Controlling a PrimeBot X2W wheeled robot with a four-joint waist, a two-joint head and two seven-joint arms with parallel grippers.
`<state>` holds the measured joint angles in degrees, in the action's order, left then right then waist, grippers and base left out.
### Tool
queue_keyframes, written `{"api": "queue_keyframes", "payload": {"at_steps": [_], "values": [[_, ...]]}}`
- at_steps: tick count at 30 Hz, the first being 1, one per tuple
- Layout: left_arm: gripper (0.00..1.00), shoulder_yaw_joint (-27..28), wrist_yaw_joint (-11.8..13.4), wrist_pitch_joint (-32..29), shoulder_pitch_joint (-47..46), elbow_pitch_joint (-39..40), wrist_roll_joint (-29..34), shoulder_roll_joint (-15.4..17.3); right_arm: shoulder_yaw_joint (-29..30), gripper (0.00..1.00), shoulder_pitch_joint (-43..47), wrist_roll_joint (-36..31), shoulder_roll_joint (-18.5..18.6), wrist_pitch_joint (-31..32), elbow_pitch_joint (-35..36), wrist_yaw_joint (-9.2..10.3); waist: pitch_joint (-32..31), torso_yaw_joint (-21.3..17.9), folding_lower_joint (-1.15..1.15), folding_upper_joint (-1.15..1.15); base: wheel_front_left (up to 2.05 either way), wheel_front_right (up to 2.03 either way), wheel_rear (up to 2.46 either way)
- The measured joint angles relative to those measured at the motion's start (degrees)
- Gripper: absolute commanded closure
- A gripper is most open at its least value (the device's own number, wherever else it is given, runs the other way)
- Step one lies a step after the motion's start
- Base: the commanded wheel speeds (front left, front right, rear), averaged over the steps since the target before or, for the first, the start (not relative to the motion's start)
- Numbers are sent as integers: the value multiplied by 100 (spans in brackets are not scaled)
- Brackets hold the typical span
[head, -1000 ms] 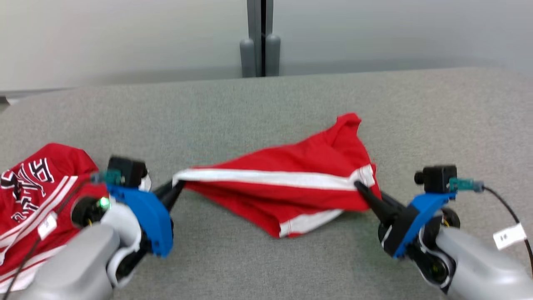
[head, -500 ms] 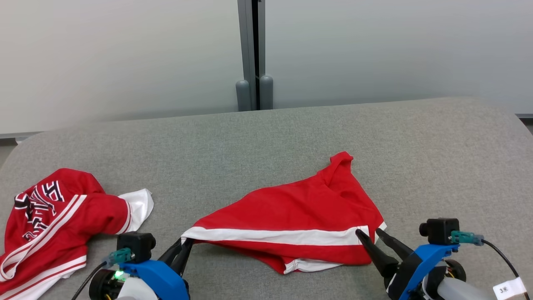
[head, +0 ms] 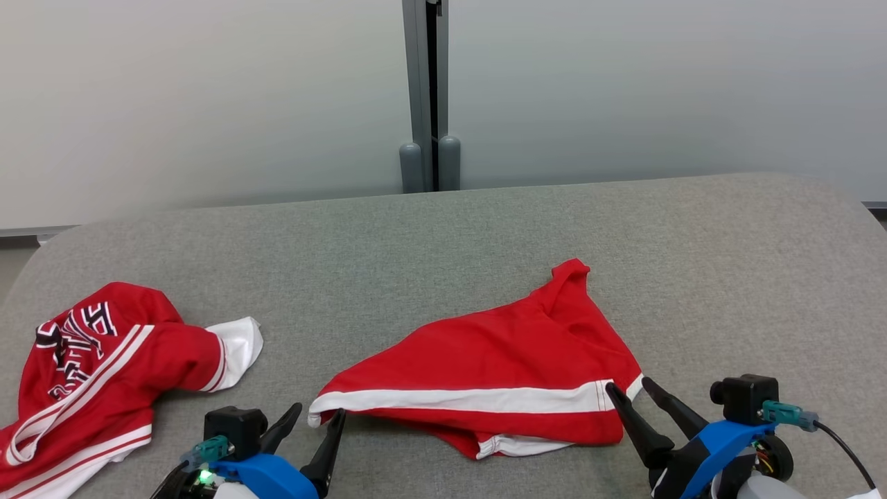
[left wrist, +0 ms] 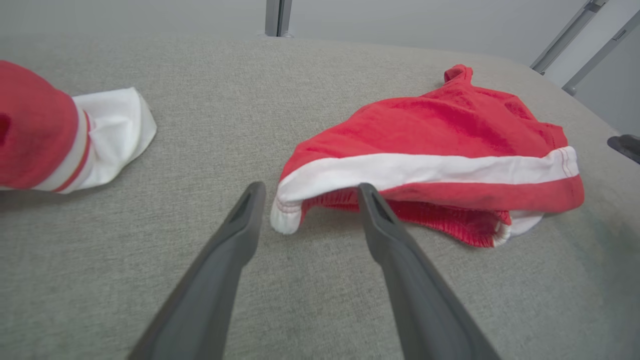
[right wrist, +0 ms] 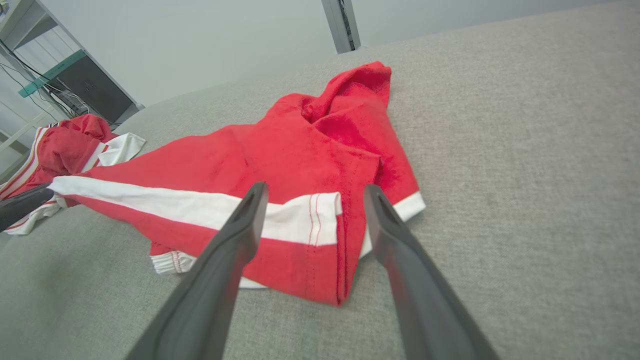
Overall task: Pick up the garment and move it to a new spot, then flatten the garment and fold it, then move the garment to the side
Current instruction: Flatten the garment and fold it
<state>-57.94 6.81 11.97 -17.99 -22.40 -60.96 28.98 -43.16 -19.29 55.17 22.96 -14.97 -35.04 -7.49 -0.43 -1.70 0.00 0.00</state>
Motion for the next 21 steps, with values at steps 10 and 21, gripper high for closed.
{"api": "queue_keyframes", "payload": {"at_steps": [10, 21], "values": [[0, 5, 42, 71, 41, -83, 1, -93, 121, 0, 15, -263, -196, 1, -255, 0, -23, 50, 0, 1, 0, 0, 0], [0, -45, 36, -63, 48, -197, -7, -102, 2, 0, -270, -368, -390, 339, -680, 0, 32, 79, 0, 1, 0, 0, 0]]}}
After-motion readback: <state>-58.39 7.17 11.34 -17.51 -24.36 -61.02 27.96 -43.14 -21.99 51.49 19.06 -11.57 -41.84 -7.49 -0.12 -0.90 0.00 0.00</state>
